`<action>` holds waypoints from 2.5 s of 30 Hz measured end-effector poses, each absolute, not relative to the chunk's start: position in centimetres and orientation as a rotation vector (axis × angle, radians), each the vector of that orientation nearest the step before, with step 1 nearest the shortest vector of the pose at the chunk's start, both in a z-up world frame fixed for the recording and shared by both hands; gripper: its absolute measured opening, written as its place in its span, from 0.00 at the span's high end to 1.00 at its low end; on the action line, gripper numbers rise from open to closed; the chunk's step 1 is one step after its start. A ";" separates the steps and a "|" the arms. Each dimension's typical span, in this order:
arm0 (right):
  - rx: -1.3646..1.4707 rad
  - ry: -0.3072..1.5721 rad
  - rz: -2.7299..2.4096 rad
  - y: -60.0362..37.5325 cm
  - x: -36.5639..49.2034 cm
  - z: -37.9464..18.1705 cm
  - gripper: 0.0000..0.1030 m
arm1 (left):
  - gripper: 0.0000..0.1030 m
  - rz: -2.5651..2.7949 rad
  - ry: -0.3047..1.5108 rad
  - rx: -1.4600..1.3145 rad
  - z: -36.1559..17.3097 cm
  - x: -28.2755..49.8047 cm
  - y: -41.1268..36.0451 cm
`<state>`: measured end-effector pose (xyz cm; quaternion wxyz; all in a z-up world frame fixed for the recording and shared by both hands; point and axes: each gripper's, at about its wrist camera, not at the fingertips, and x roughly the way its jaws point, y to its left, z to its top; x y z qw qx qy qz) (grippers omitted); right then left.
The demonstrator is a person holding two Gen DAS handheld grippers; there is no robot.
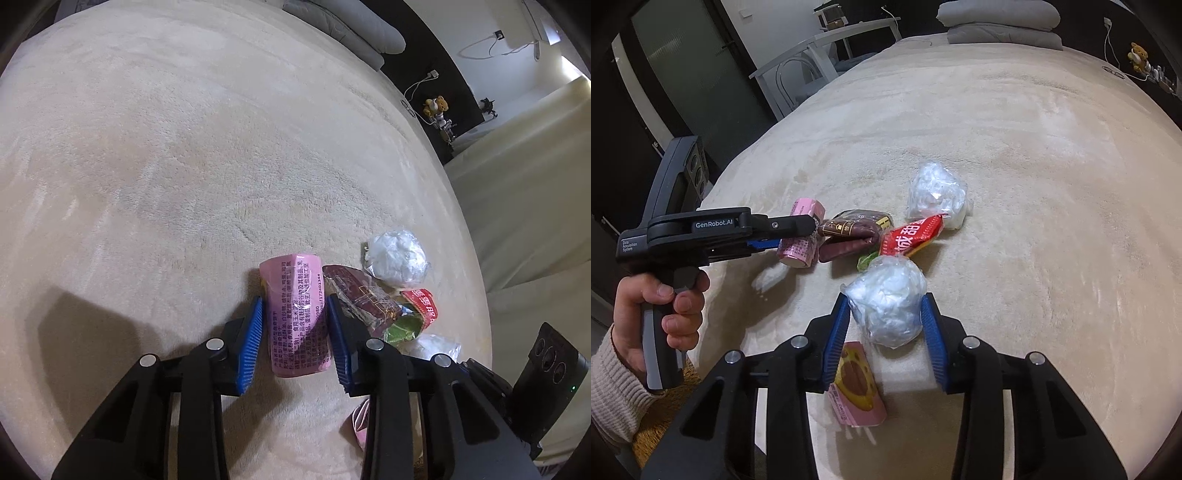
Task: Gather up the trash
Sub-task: 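Grasp the white plastic bag with the right tool while the left tool grasps the pink cylinder packet, then carry the white bag and pink cylinder packet down to the clear bin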
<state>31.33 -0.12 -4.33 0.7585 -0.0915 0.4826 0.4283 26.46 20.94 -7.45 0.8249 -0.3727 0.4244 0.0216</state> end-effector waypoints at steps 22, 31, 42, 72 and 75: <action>-0.045 0.887 0.909 -8.7 23.9 0.5 0.62 | 0.69 -0.051 0.661 -0.698 -2.1 16.0 13.7; 0.018 0.882 0.891 -13.1 19.2 -0.7 0.62 | 0.69 -0.088 0.612 -0.654 -3.1 9.9 9.5; 0.047 0.865 0.886 -16.2 13.9 -1.2 0.62 | 0.69 -0.121 0.565 -0.619 -3.5 5.1 6.1; 0.038 1.142 0.872 -17.2 10.6 -7.5 0.62 | 0.69 -0.091 0.868 -0.615 -10.9 3.6 0.9; 0.047 1.211 0.854 -17.0 11.1 -8.9 0.62 | 0.69 -0.076 0.937 -0.617 -12.2 4.3 0.8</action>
